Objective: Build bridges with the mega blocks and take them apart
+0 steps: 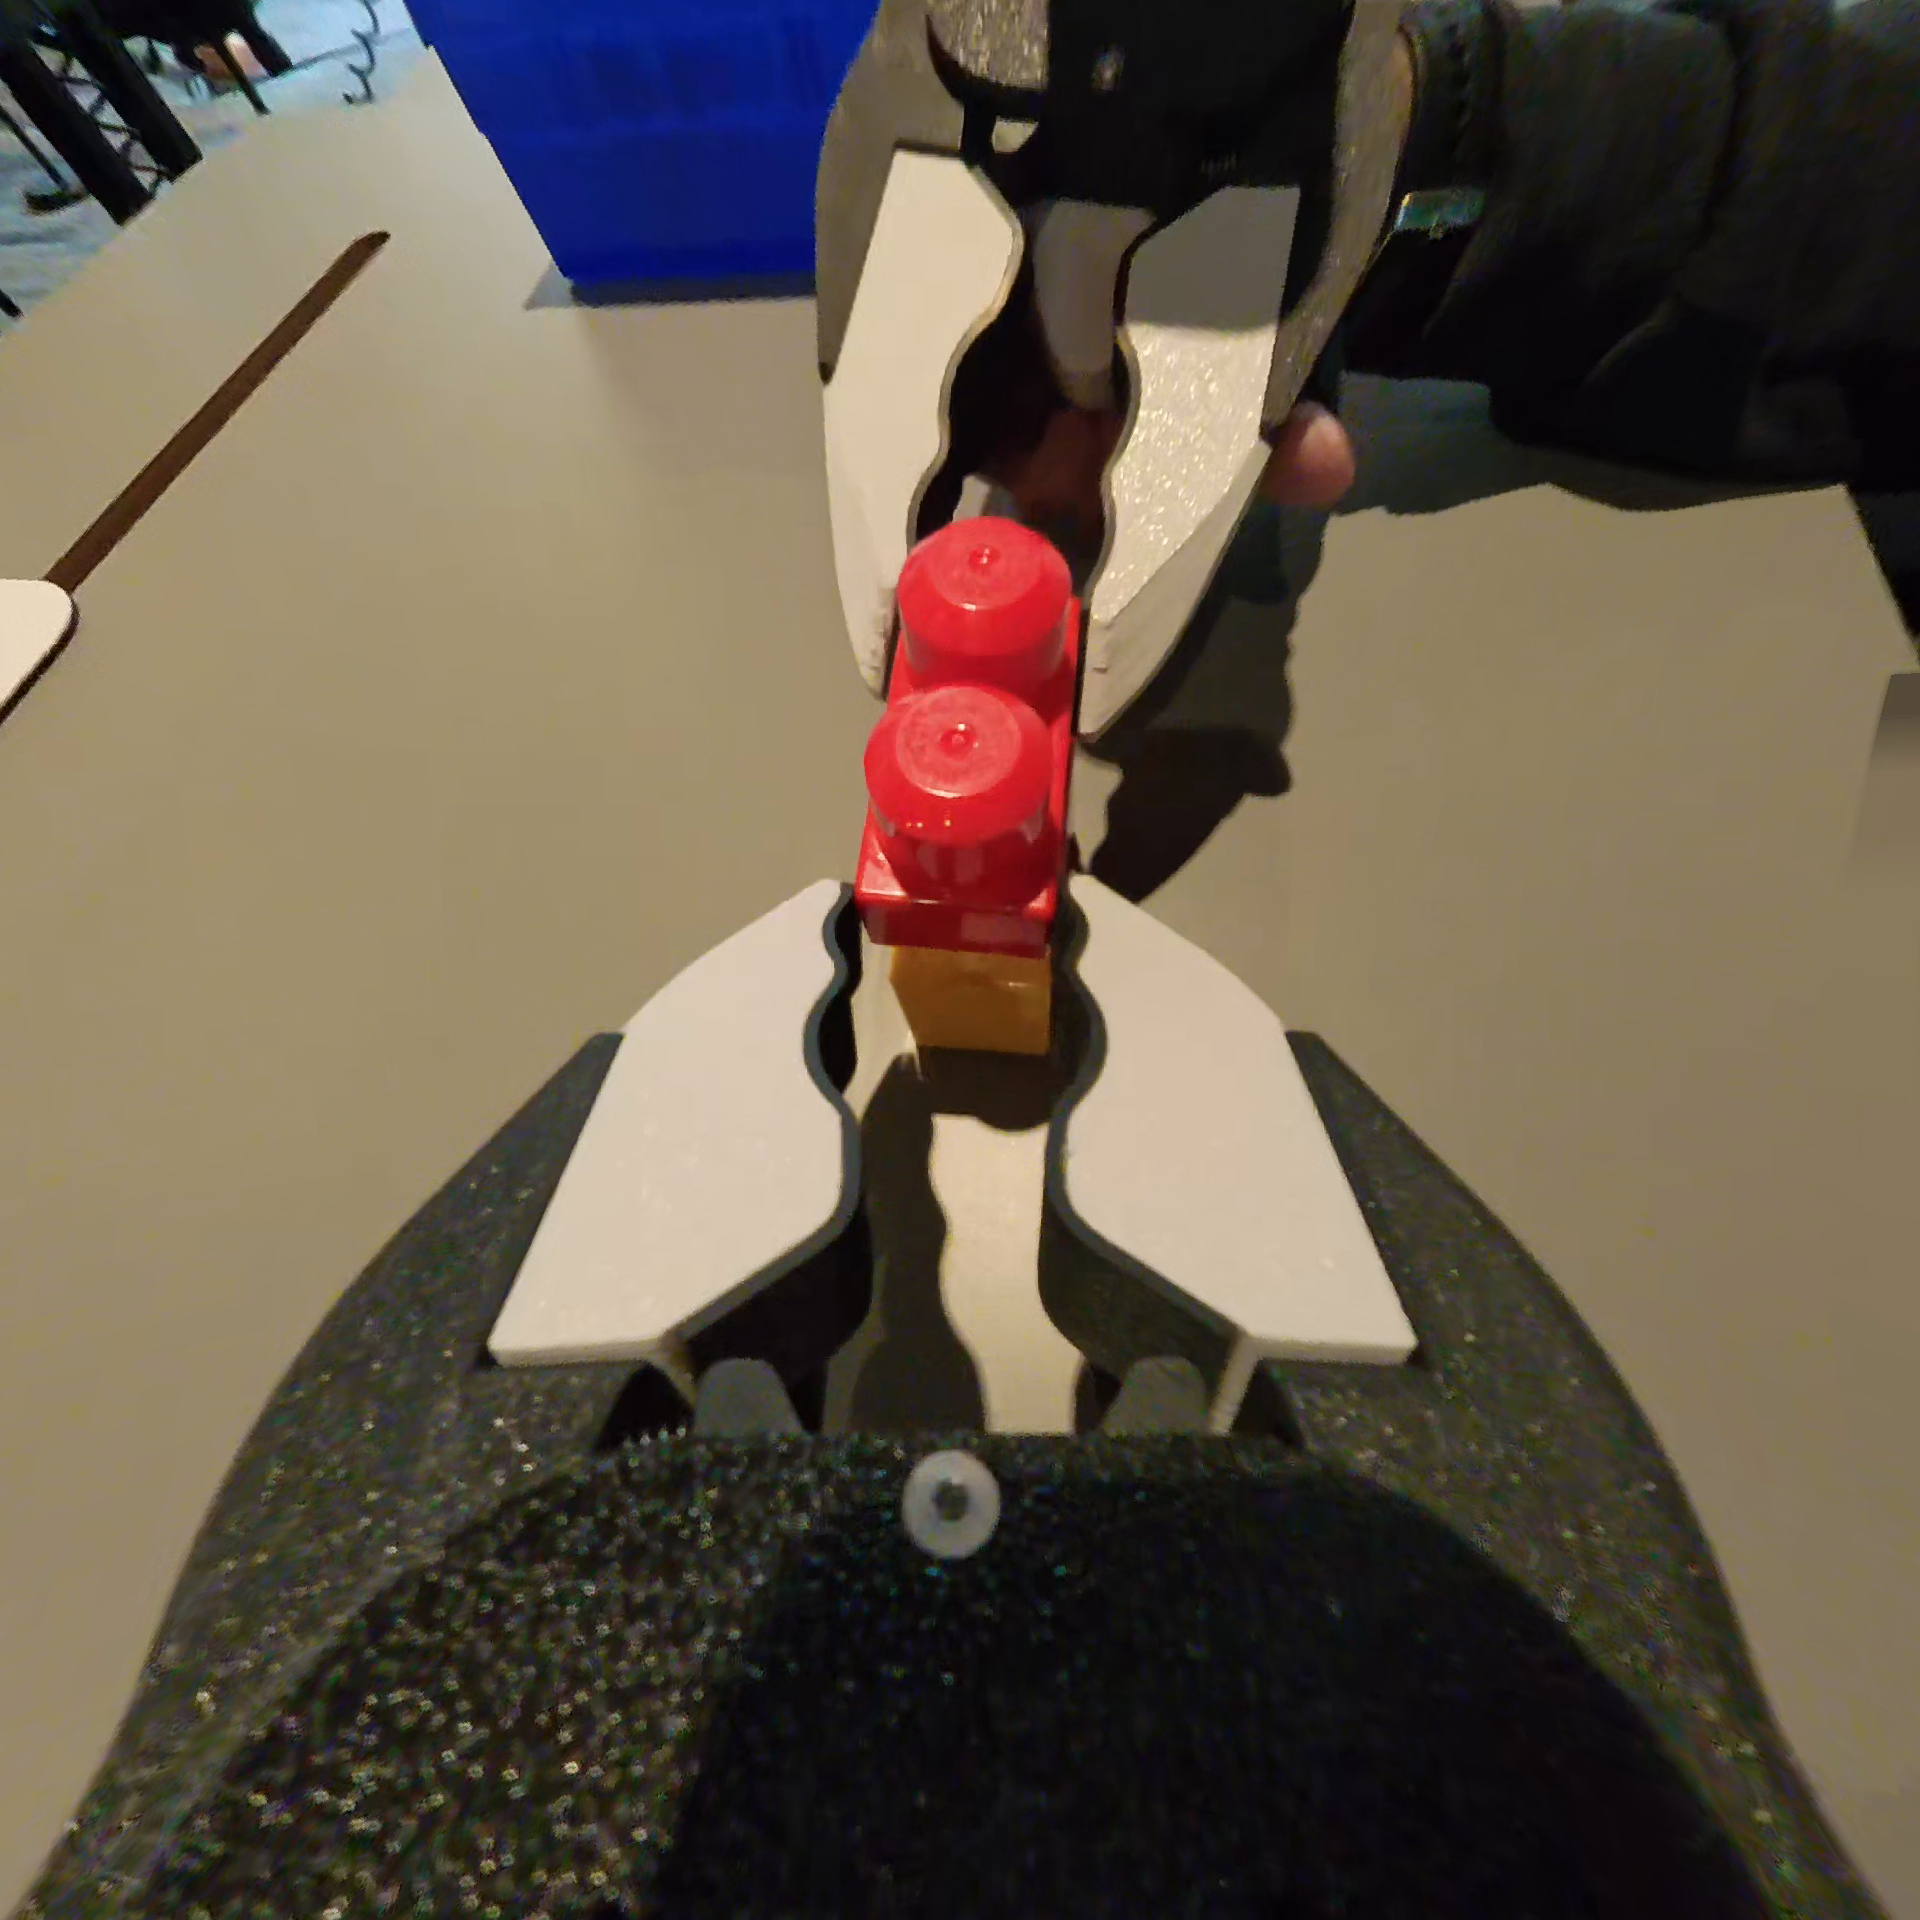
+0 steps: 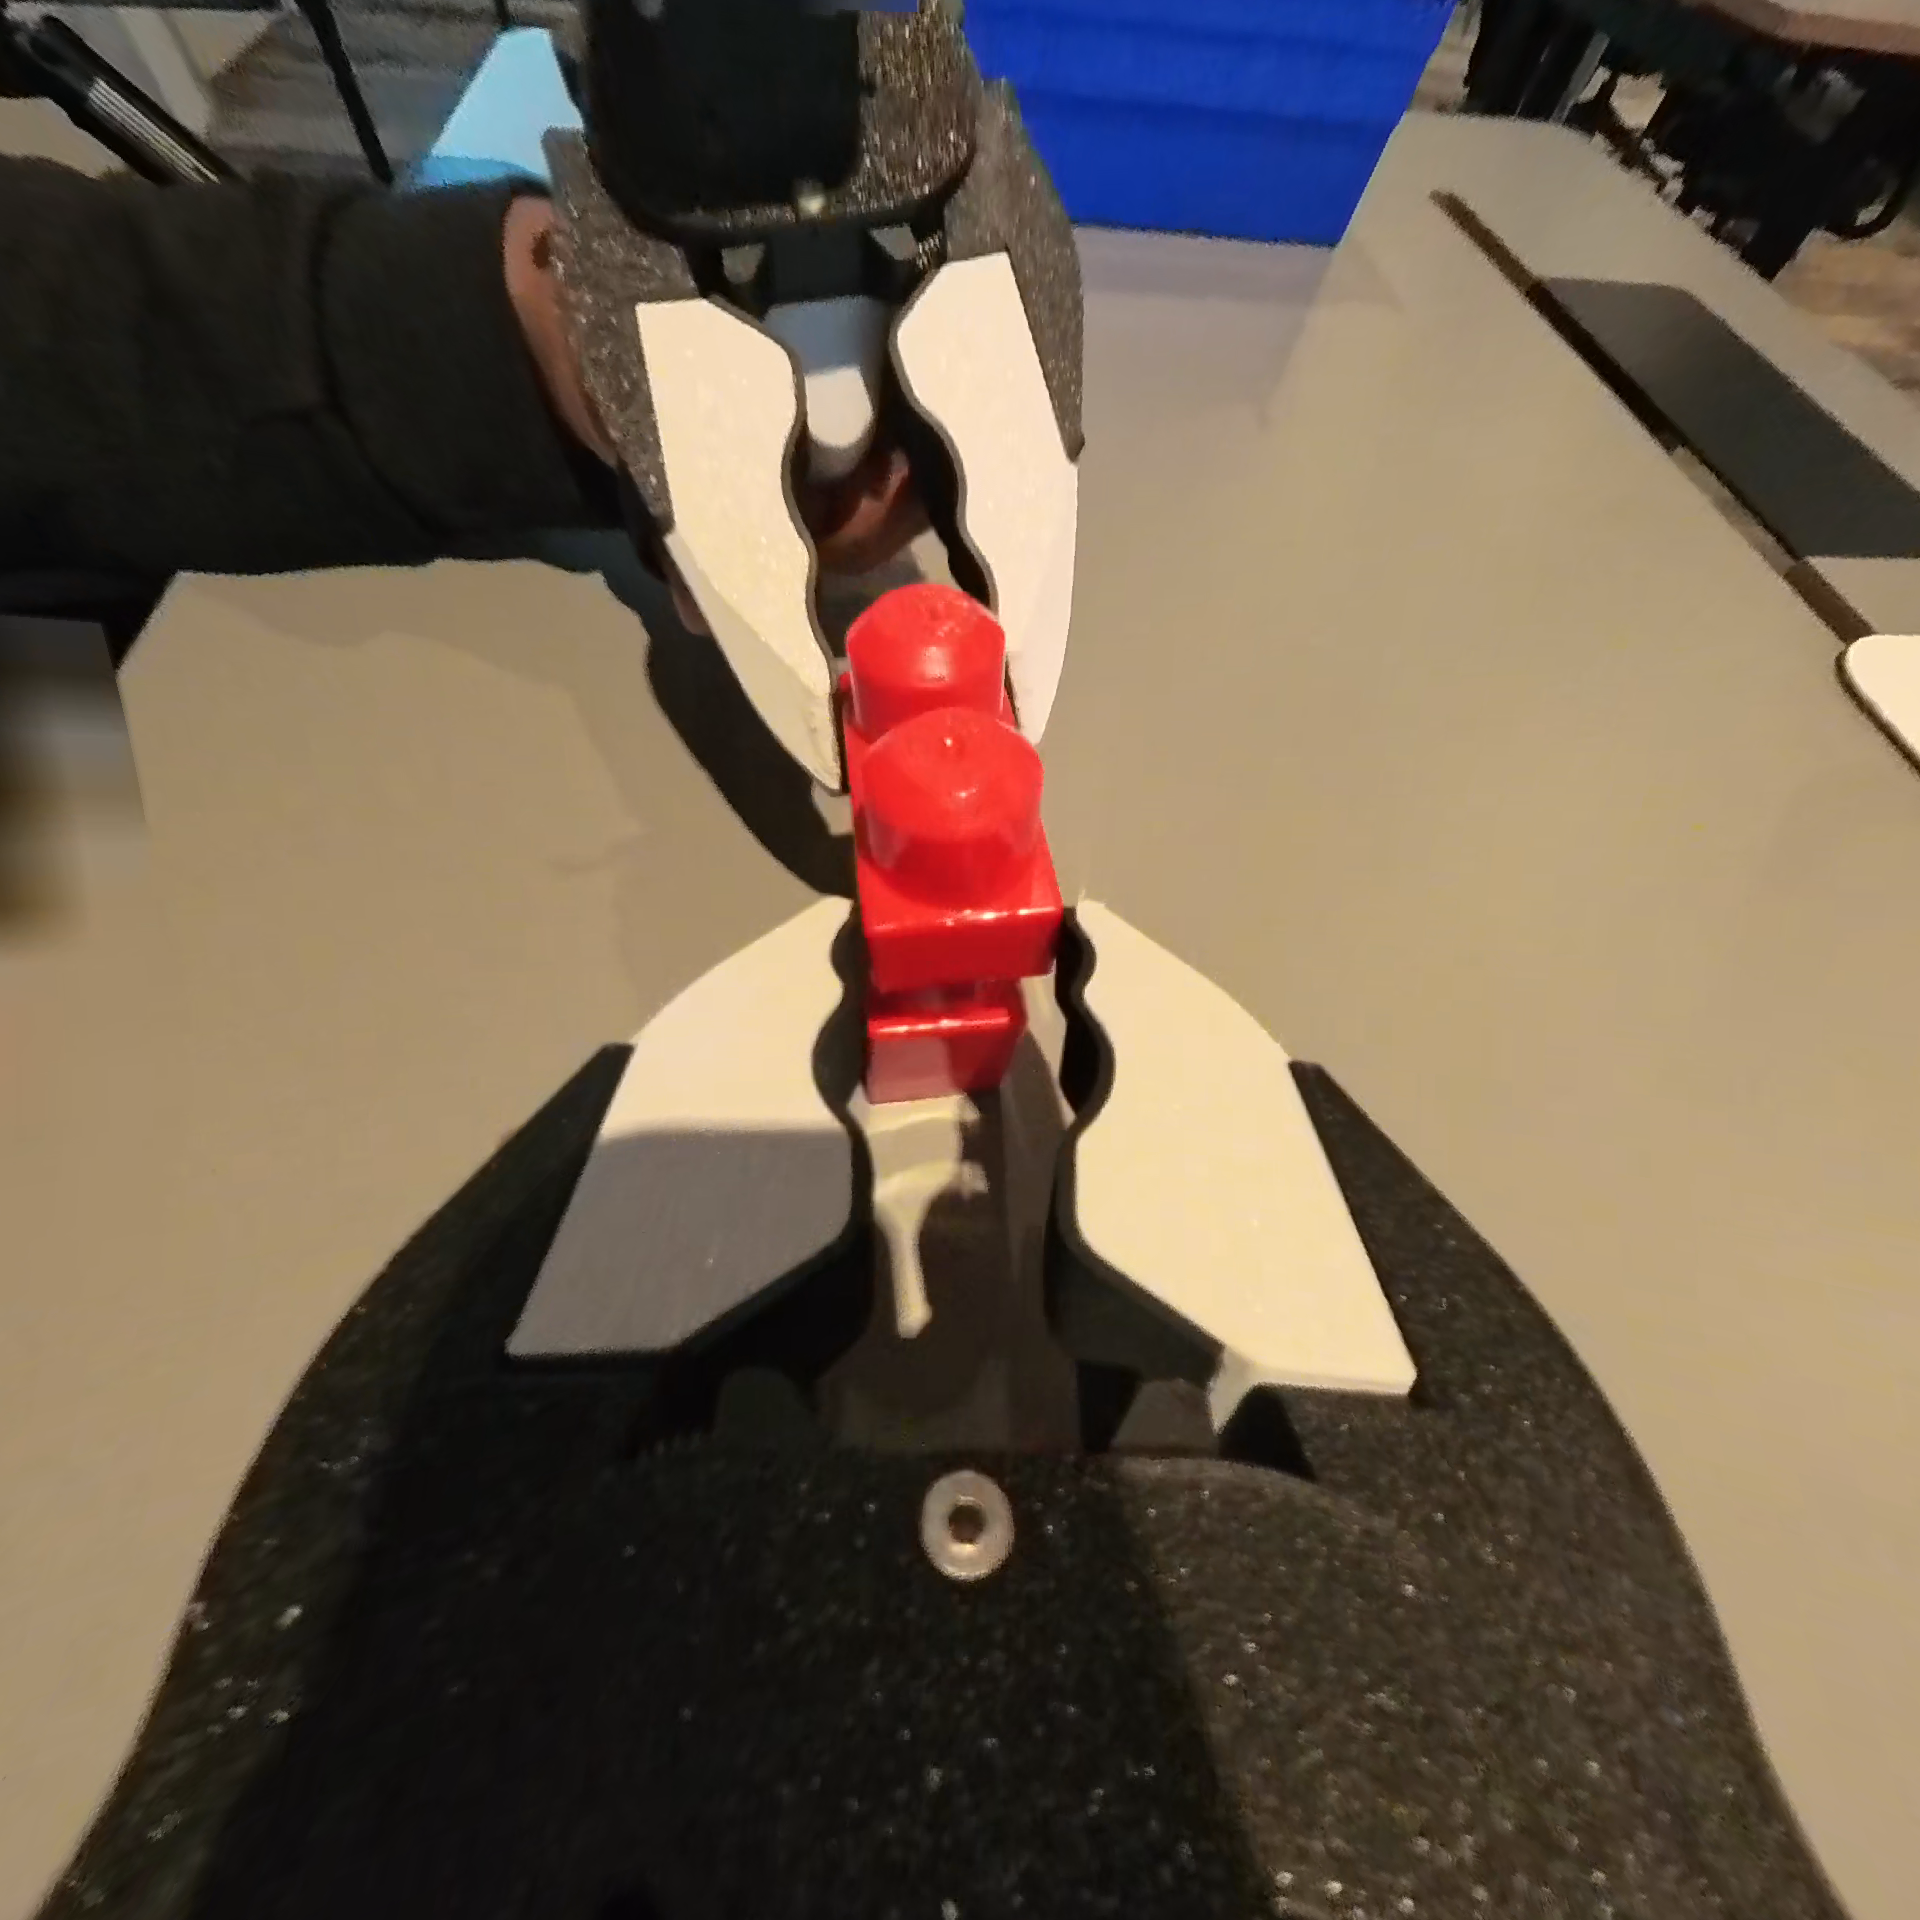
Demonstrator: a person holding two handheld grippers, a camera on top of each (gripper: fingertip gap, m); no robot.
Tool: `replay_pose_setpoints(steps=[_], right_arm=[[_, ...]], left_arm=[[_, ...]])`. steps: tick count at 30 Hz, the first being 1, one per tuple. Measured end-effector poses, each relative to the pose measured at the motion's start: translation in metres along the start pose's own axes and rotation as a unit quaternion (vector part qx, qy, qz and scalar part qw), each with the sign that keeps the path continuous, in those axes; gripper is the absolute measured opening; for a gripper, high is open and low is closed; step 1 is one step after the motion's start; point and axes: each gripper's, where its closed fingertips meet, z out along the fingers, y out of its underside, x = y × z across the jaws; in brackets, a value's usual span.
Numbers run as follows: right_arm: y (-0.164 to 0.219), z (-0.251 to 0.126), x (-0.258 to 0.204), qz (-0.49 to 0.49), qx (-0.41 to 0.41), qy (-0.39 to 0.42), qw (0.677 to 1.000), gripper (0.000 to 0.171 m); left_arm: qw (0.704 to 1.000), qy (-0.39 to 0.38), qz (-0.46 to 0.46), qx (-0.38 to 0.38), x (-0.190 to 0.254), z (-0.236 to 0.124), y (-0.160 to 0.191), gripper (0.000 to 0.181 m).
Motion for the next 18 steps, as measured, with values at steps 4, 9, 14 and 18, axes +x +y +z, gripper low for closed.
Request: replay_pose_setpoints(steps=[4, 9, 14, 18], right_arm=[[0.0112, 0.0041, 0.0000, 0.007, -0.024, -0.004, 1.000, 0.035], [0.0114, 0.0042, -0.0001, 0.011, -0.024, -0.004, 1.000, 0.035], [0.0123, 0.0039, -0.0007, 0.015, -0.025, -0.010, 1.000, 0.036], [0.0094, 0.0012, -0.0061, 0.012, -0.014, -0.027, 0.999, 0.059]], left_arm=[[1.000, -0.004, 0.004, -0.020, -0.0002, 0.0032, 0.0058, 0.034], [1.000, -0.006, 0.003, -0.022, -0.0003, 0.0034, 0.0060, 0.034], [1.000, -0.006, 0.003, -0.026, -0.0002, 0.0034, 0.0061, 0.034], [0.999, -0.011, 0.008, -0.032, -0.0005, 0.0036, 0.0064, 0.034]])
